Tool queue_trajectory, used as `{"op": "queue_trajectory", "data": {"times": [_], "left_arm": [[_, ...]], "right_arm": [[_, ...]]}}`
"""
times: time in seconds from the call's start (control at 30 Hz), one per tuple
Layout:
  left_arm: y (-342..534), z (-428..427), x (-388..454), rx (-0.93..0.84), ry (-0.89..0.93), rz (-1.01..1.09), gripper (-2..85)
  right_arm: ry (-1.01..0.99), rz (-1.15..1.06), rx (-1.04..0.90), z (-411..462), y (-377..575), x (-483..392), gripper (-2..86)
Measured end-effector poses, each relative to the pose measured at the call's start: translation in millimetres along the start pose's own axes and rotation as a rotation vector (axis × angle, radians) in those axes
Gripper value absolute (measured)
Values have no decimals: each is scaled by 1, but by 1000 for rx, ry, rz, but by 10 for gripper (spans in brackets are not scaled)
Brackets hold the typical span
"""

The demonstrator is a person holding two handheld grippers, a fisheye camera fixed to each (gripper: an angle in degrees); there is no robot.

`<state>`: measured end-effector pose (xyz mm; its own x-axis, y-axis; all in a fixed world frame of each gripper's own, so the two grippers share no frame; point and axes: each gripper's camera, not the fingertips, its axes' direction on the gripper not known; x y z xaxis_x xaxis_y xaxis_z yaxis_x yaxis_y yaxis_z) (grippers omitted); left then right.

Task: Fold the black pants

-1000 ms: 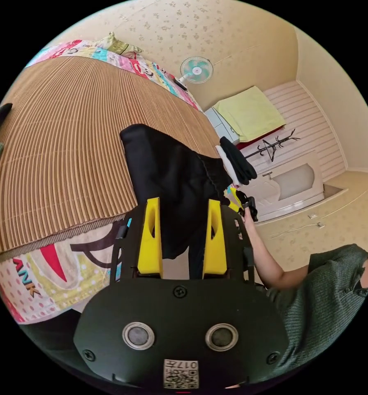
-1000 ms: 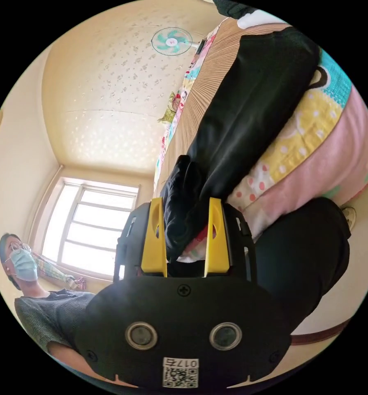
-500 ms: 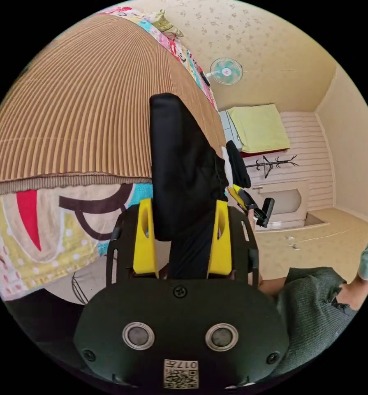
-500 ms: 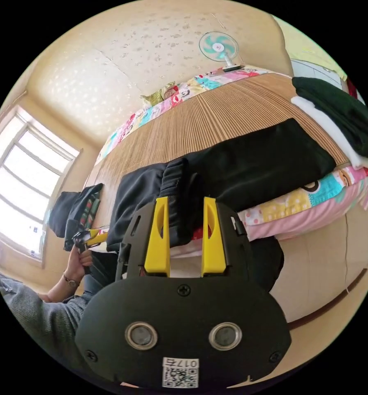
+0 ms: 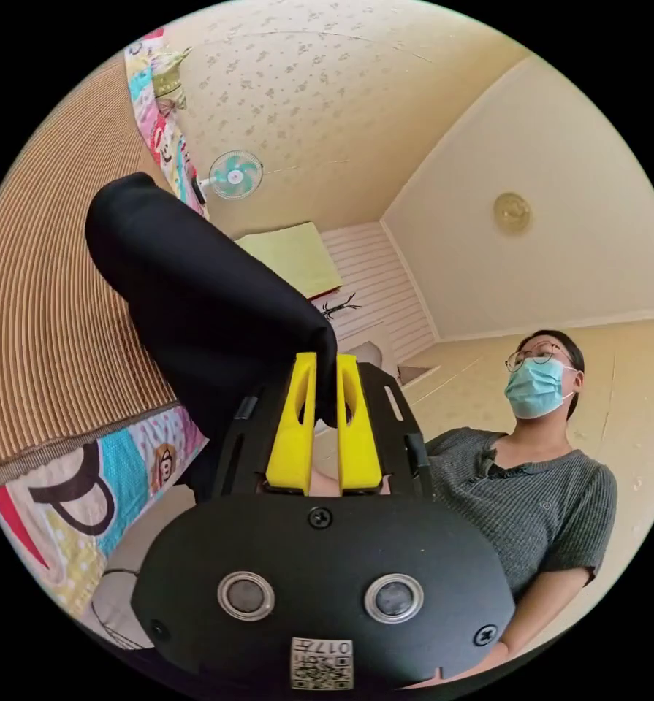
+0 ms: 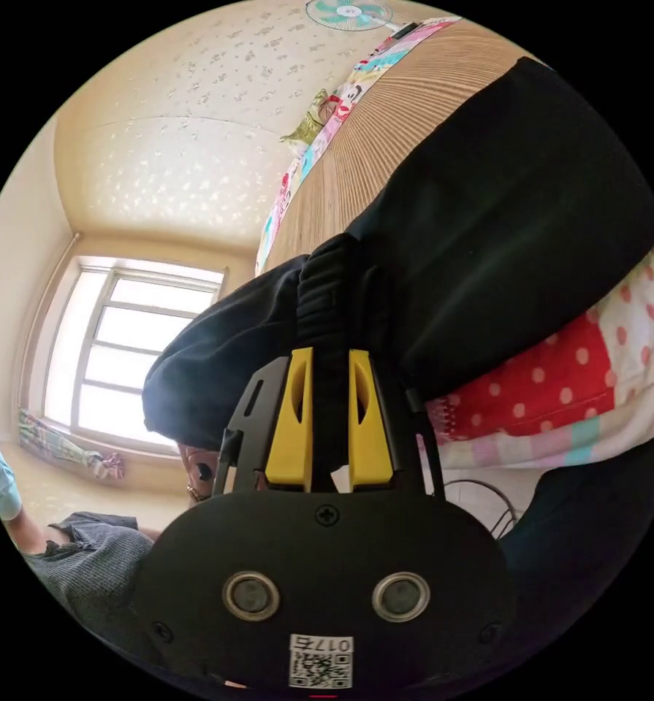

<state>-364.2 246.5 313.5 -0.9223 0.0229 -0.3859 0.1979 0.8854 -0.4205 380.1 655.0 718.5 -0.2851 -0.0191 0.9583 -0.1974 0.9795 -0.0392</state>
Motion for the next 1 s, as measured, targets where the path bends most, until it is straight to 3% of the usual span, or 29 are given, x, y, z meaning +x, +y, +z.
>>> {"op": "queue_trajectory", "data": {"times": [0.2, 0.33, 0.43, 0.6, 0.73, 0.87, 1.0], "left_arm": [[-38, 24, 80, -78, -221, 229, 50], [-57, 79, 82, -178, -300, 281, 55], [-68, 130, 54, -246, -411, 246, 83], [-58, 129, 38, -164, -568, 274, 107], [-44, 88, 7, -156, -821, 119, 138], [-23, 13, -28, -25, -1029, -136, 136], [-9, -18, -50, 40, -932, -201, 97]], "right_arm": [[-261, 1, -184, 80, 7, -28, 73], [-405, -24, -267, 105, 3, -46, 32], [-264, -38, -231, 75, -10, -43, 18], [-167, 165, -111, -7, -13, 22, 20], [-289, 141, -84, -68, 11, 58, 61], [-294, 138, -141, -78, 26, 62, 108], [-354, 87, -151, -57, 15, 42, 119]]}}
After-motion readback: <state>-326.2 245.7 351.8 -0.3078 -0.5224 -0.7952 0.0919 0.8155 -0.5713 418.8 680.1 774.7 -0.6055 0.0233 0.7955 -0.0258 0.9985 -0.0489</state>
